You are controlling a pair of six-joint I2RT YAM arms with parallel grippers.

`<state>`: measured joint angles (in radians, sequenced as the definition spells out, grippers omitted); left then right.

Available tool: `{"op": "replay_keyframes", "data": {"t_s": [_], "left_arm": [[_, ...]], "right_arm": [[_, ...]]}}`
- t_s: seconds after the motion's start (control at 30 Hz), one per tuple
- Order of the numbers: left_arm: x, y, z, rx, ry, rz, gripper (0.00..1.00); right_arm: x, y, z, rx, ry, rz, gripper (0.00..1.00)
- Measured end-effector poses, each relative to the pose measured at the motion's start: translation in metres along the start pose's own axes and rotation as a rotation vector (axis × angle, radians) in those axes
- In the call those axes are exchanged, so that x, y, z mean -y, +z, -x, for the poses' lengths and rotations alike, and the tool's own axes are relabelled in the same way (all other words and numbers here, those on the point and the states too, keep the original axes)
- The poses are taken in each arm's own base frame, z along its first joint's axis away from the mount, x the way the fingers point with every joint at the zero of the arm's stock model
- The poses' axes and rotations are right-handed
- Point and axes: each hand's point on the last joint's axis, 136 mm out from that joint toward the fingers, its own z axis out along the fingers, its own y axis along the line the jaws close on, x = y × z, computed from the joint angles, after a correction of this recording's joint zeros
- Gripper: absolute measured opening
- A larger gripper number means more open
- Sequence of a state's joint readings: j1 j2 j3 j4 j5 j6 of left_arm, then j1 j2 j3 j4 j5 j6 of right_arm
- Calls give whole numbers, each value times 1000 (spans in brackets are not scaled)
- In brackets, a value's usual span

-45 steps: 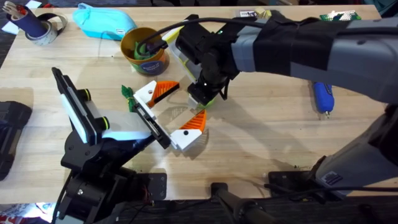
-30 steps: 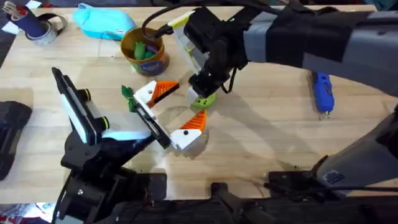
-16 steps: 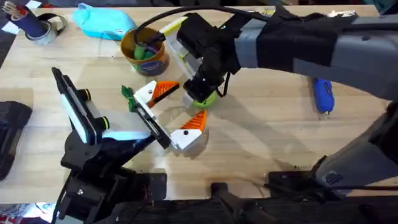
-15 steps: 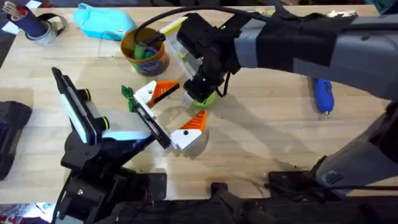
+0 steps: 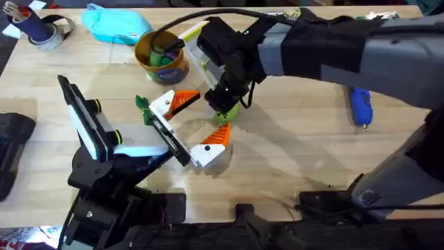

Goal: Pick up the gripper from the table and insert it into the empty holder that is missing its gripper. Then pick up a screw, insert it into the mounting hole, and use the screwdriver to tighten it. Finally, clean up the table by picking up the vegetable and placing it into the bucket.

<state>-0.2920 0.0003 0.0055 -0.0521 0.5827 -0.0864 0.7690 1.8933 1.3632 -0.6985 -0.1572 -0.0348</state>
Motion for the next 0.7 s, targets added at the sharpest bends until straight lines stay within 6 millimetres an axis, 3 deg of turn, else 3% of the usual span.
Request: {"op": "replay_keyframes", "data": {"t_s": [0.07, 0.13, 0.5, 0.7], "left_arm": [[0, 0, 0, 0, 0, 0, 992], [0, 0, 0, 0, 0, 0, 992], [0, 0, 0, 0, 0, 0, 991], [0, 0, 0, 0, 0, 0, 991]], "right_arm": [[1, 0, 1, 2, -2, -3, 47], [2, 0, 4, 13, -4, -12, 10], [11, -1, 2, 7, 0, -57, 7], [35, -6, -1, 1, 54, -86, 7]]}}
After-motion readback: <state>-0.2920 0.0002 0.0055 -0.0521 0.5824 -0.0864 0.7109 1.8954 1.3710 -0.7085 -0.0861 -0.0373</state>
